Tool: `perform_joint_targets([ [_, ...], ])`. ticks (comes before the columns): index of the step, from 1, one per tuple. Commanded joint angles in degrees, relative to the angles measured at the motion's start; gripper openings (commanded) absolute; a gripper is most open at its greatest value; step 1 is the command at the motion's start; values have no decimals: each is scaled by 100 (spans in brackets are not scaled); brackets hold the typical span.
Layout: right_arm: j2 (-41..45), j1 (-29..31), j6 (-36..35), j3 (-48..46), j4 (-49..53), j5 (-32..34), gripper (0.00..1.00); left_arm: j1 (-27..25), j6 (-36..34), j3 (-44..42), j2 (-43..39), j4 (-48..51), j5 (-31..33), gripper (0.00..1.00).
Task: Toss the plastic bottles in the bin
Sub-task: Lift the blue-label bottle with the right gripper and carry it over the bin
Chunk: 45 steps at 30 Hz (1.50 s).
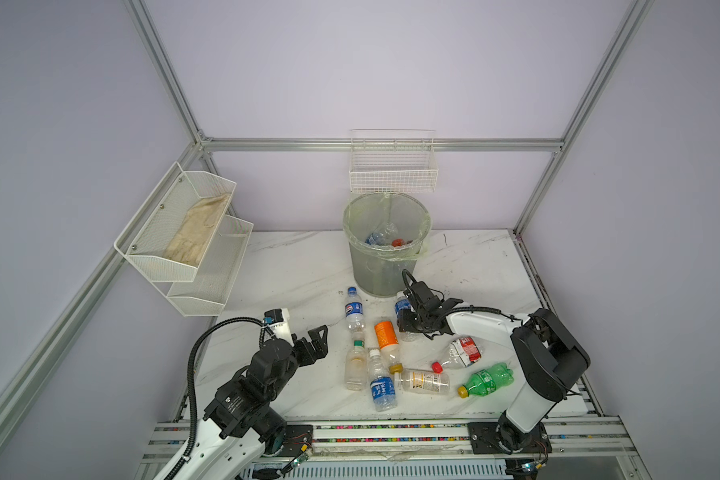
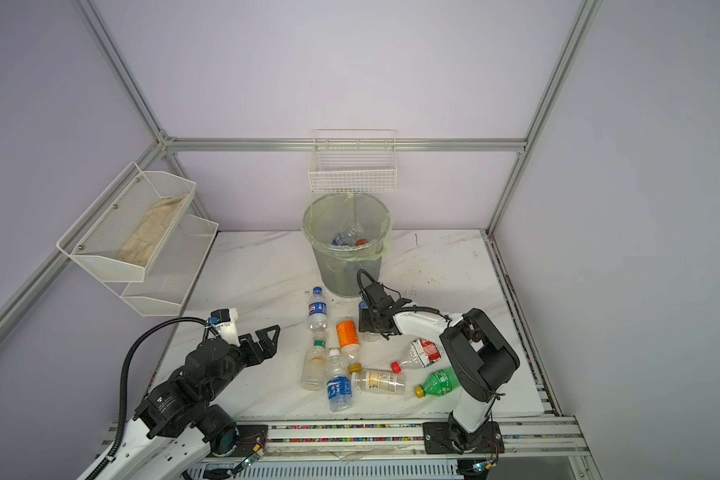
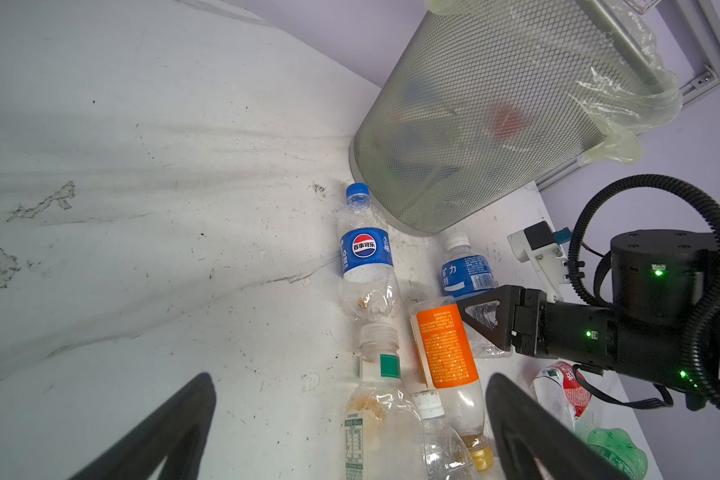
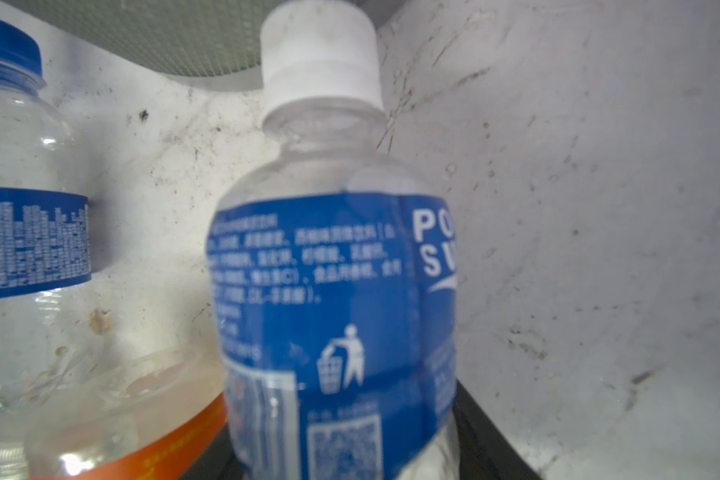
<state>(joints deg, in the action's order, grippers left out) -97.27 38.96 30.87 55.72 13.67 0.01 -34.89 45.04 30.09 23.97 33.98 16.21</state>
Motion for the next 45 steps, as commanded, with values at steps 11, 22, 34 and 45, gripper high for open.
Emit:
perform_joint_targets([
  [11, 1459, 33, 156, -122, 318, 843, 2, -11, 45, -152, -32, -106, -30, 100],
  [22, 3075, 33, 249, -51, 452, 1758, 0, -12, 49, -151, -74, -110, -53, 100],
  [34, 4688, 33, -344, 633, 45, 2779, 0, -9, 83, -160, -84, -110, -90, 100],
  [45, 4673, 32, -1281, 1401, -1318, 2755, 0, -12, 133, -127, -70, -110, -83, 100],
])
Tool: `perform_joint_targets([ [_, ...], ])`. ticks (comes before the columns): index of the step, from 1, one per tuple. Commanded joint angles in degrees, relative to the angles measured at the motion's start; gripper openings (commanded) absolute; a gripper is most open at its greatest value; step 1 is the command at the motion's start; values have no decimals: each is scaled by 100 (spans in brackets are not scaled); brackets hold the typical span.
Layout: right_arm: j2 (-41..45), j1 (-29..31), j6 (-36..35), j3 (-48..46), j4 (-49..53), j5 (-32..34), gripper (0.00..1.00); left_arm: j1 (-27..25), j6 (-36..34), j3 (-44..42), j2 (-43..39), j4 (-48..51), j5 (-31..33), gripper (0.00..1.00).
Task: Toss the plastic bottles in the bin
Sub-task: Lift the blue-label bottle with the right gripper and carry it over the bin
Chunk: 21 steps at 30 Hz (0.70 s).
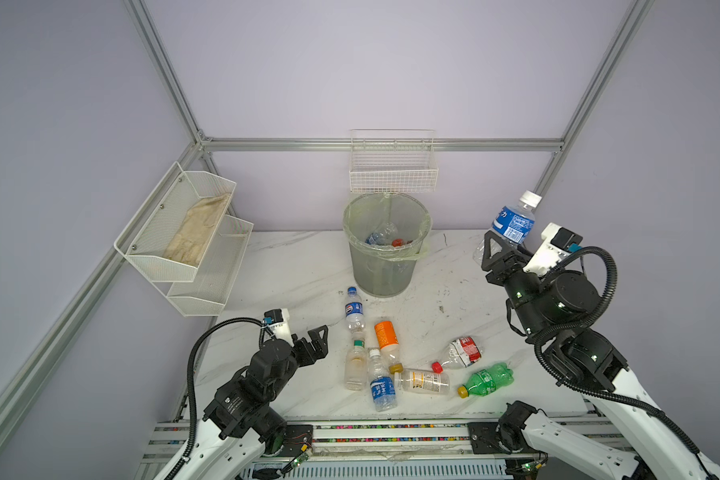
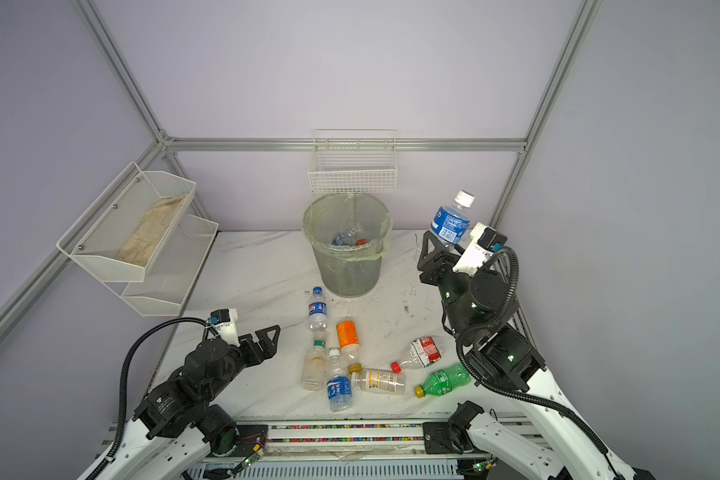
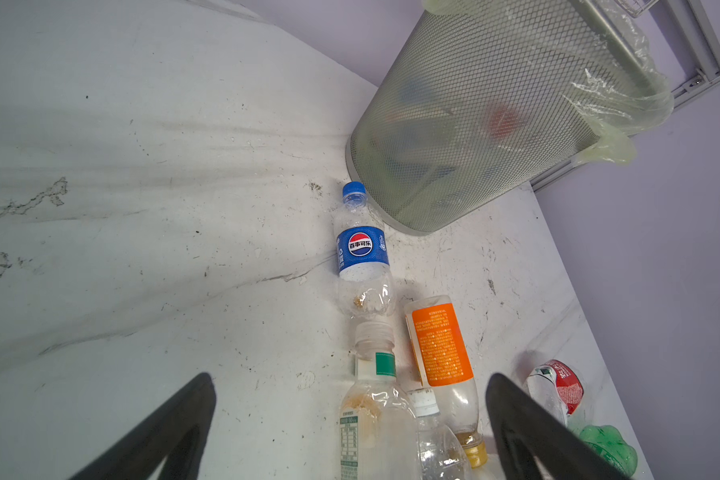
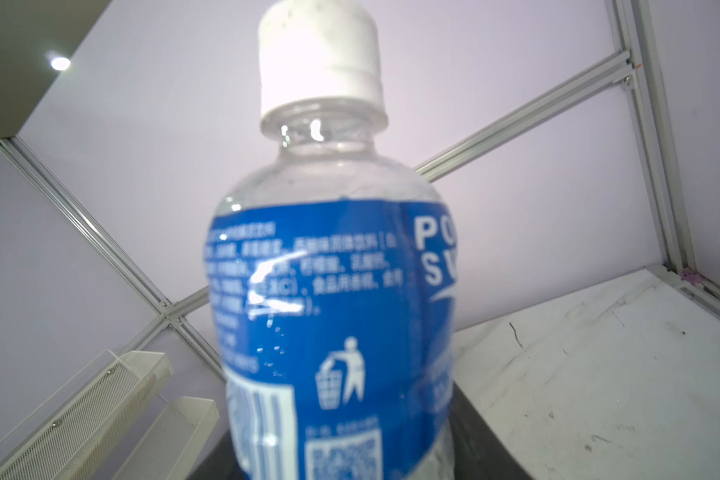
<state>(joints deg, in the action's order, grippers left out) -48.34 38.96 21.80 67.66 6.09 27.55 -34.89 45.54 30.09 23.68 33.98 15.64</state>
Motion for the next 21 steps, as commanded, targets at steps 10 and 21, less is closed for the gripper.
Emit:
perform_joint_targets([
  [10, -3514, 37, -650, 2990, 913, -1222, 14, -12, 70, -60, 93, -119, -107, 100],
  [21, -4173, 59, -125, 3357, 1398, -1162, 97, -17, 34, -90, -219, 74, -35, 100],
])
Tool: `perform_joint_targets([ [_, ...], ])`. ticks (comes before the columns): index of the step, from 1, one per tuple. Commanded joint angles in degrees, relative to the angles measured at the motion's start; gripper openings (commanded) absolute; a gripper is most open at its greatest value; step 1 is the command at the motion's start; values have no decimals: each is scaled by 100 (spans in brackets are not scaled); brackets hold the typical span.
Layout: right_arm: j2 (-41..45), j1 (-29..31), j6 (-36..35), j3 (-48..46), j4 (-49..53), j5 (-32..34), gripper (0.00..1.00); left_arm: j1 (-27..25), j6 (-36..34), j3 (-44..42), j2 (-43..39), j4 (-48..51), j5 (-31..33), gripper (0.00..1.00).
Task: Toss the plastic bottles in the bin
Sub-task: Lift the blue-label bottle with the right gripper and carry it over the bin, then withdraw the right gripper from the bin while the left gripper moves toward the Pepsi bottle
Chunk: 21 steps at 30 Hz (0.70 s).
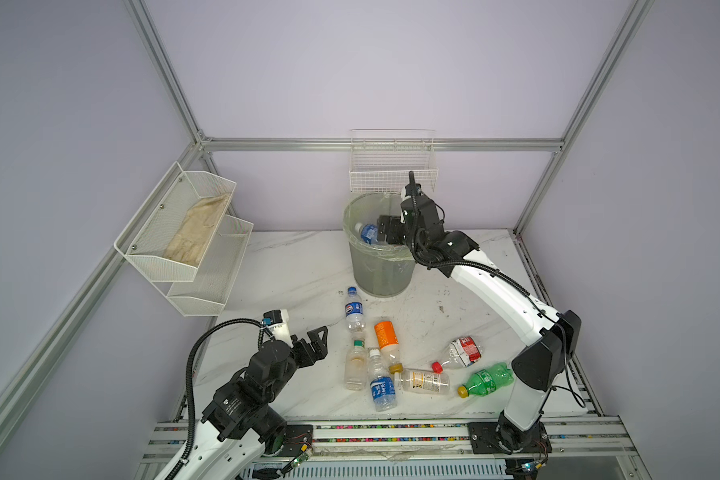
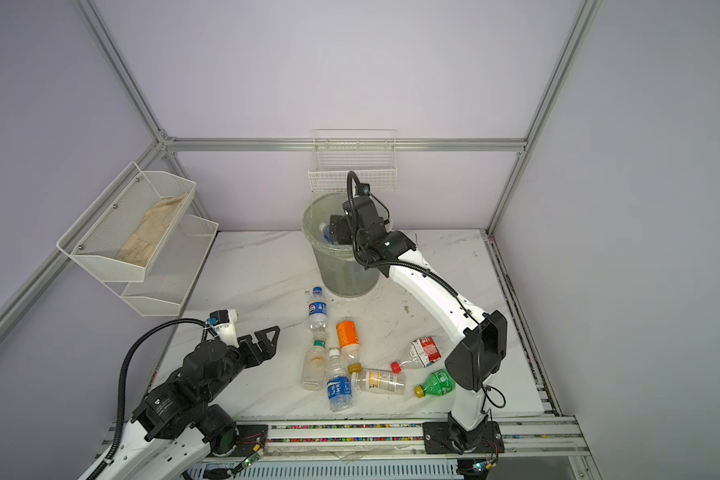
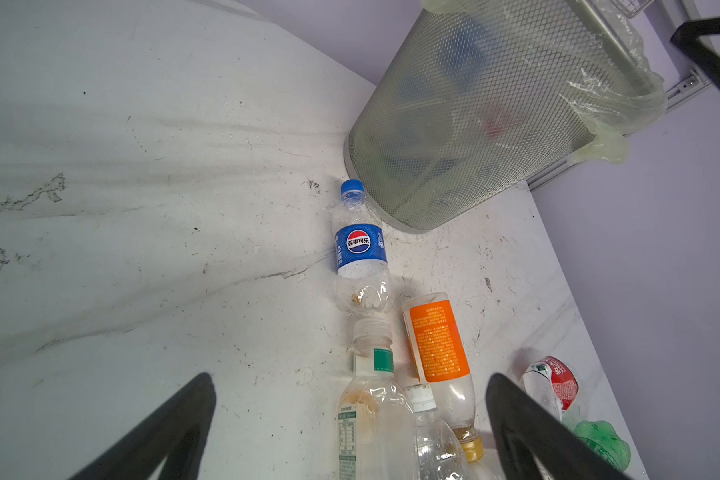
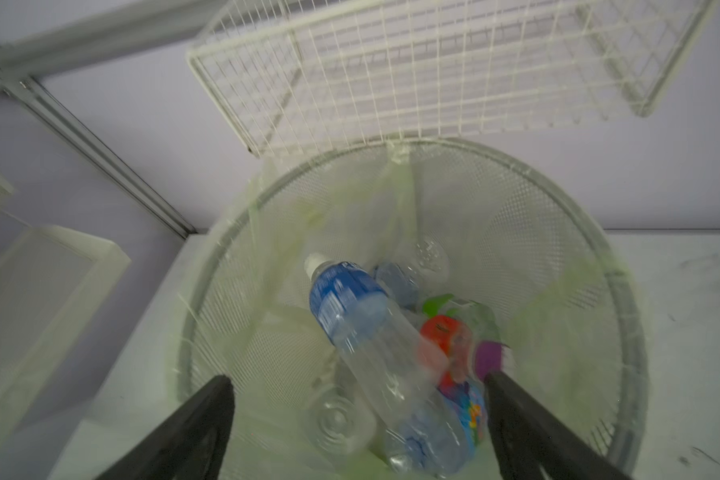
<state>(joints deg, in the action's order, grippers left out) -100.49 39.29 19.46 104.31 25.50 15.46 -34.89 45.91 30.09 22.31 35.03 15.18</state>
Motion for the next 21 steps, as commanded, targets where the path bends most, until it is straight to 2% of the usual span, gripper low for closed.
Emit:
perform_joint_targets([
  [1, 1301, 26, 105, -558, -767, 113, 97, -15, 7, -102, -84, -30, 20, 100],
  [5, 1843, 26, 15, -933, -1003, 321, 97, -17, 6, -85, 8, -42, 17, 100],
  [21, 2670, 28, 100, -1501, -661, 654, 97, -17, 50, -41, 345, -66, -125, 100],
])
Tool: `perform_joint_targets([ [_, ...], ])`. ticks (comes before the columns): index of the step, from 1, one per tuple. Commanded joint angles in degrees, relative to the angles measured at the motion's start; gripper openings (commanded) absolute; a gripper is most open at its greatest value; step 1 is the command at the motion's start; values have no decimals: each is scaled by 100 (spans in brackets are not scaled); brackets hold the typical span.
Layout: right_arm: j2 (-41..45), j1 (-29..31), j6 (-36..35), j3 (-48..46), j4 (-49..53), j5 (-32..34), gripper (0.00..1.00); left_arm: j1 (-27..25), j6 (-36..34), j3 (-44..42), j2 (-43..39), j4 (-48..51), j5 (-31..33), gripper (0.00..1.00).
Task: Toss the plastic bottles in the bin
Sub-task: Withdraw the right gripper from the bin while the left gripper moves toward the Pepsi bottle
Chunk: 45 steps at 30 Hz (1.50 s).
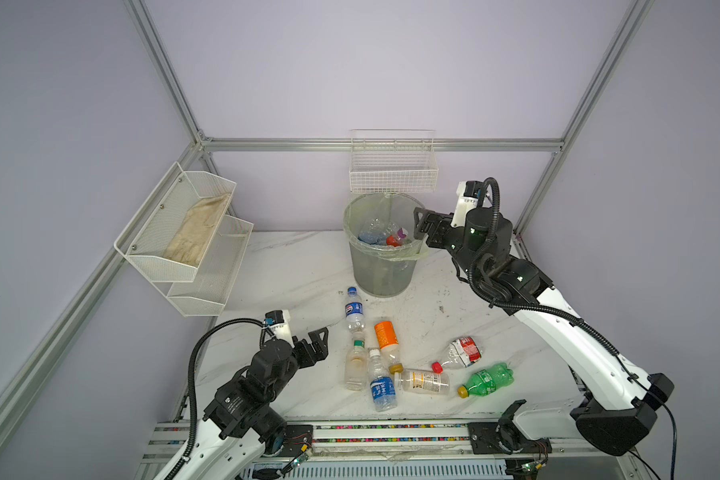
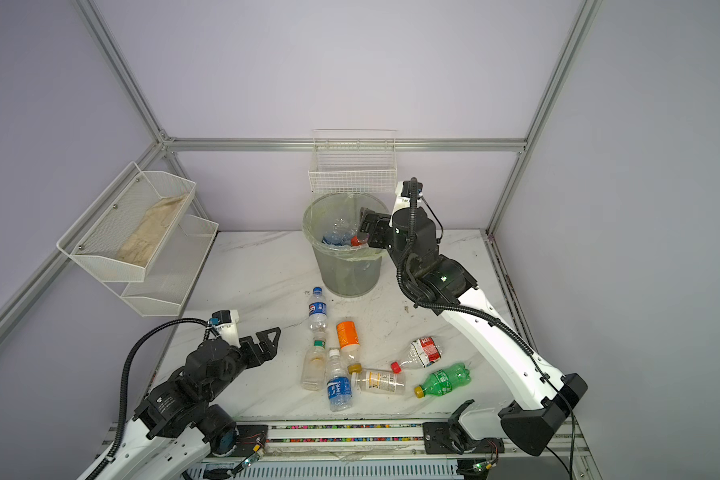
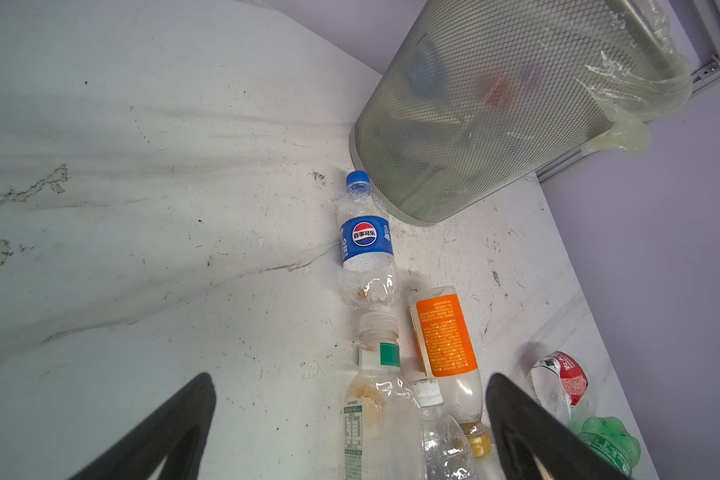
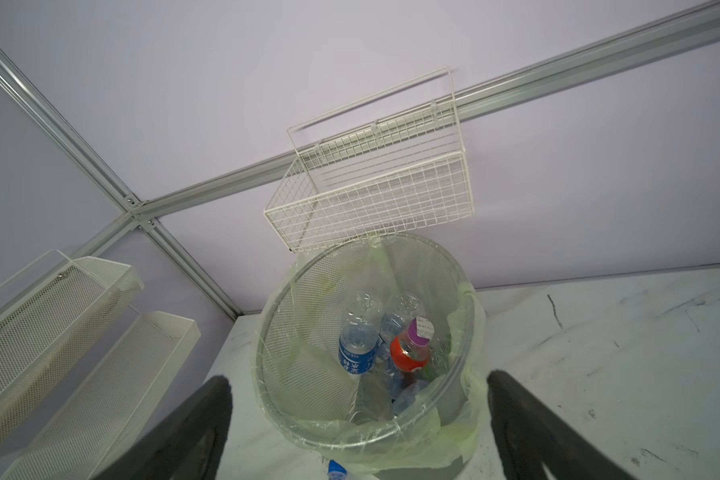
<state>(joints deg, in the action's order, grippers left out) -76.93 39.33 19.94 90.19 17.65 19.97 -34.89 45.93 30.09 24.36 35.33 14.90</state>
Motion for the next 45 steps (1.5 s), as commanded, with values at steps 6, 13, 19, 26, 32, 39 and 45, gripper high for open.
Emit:
perform_joint_targets([
  [6, 631, 22, 201, -505, 334, 373, 97, -17, 22, 66, 719, -221, -246, 100],
  [13, 977, 22, 399, -1168, 589, 495, 97, -17, -40, 183, 1327, -395, -346, 100],
  [19, 1289, 22, 651, -1879, 735, 526, 97, -17, -123, 283, 1856, -711, -493, 100],
  [26, 1453, 13, 1228, -2855, 731, 349, 97, -17, -189, 567, 2561, -969, -469, 100],
  [32, 1348, 13, 1434, -3202, 757, 147, 97, -17, -333, 852, 3246, -1213, -548, 100],
  [39, 1107, 13, 1580, -3344, 758, -52, 97, -17, -448, 1184, 3943, -1662, -681, 100],
  [45, 1014, 13, 1561, -3496, 673, -296, 97, -17, -580, 1570, 4596, -1784, -752, 100],
])
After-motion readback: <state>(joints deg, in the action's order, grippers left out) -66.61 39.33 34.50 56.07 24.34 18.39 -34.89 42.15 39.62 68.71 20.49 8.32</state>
